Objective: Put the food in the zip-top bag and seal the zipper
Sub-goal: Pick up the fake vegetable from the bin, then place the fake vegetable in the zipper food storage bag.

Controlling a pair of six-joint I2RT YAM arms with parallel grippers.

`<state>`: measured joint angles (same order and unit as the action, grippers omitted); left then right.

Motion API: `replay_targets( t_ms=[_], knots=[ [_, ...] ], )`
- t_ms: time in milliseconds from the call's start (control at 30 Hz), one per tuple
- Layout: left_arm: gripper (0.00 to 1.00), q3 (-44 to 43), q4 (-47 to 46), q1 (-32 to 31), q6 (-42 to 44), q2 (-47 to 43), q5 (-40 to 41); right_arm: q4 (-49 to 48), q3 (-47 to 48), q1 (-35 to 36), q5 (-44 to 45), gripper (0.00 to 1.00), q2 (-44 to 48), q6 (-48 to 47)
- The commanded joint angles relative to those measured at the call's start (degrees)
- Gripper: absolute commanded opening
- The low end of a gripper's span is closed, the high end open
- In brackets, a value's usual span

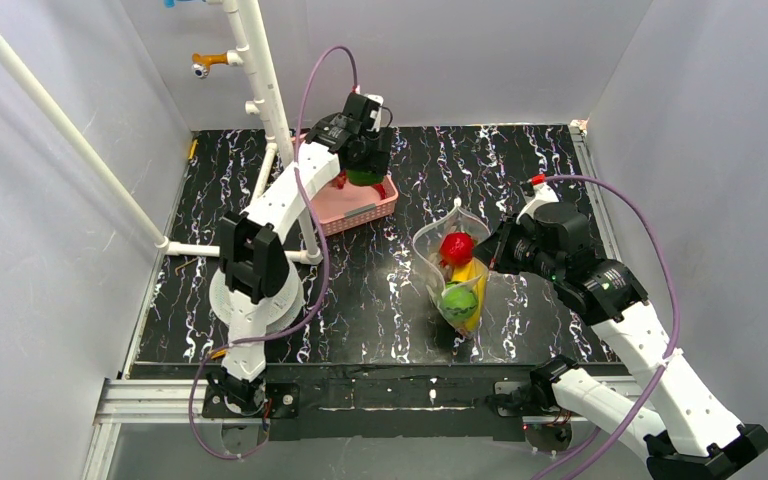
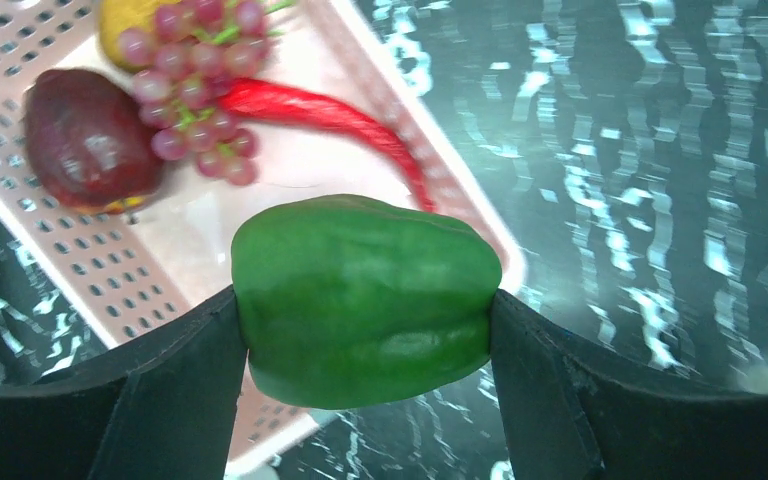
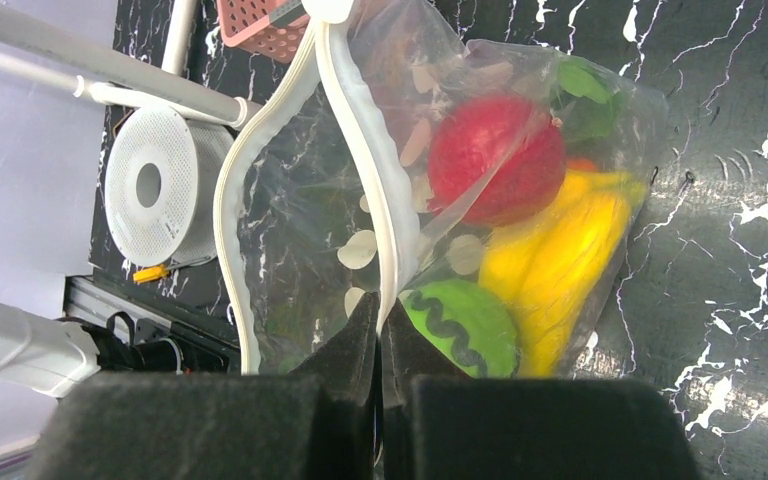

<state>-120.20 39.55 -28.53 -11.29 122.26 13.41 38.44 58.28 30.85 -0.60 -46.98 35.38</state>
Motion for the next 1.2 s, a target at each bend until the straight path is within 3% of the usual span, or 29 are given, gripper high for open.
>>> replay_targets(
  t_ms=[0, 133, 267, 433, 567, 733, 1167],
  knots=[
    [0.41, -3.3, 0.4, -1.9, 0.2, -10.3, -12.4, -4.2, 0.9, -0.1, -0.2, 0.01, -0.2, 0.1],
    [0.41, -0.1, -3.8, -2.0, -5.3, -17.4, -29.6, -4.6, 1.4, -0.1, -0.3, 0.01, -1.0, 0.1],
    [0.4, 14.1, -20.1, -2.0, -15.6, -26.7, -49.0, -5.1, 2.0, -0.2, -0.7, 0.01, -2.0, 0.1],
    [0.41, 28.5, -36.5, -2.8, -21.4, -37.8, -59.4, -5.5, 2.7, -0.2, -1.3, 0.01, -3.1, 0.0],
    [0.42, 32.8, -35.7, -4.9, -18.2, -42.9, -61.6, -6.6, 2.8, -0.2, -2.5, 0.01, -4.3, 0.1],
    [0.42, 37.2, -31.4, -8.4, -13.9, -44.6, -57.1, -8.2, 3.0, -0.2, -4.5, 0.01, -5.5, 1.0],
    [0.46, 36.5, -22.4, -14.7, -6.9, -36.3, -48.8, -7.4, 2.4, -0.2, -3.7, 0.01, -3.8, 1.4]
  ],
)
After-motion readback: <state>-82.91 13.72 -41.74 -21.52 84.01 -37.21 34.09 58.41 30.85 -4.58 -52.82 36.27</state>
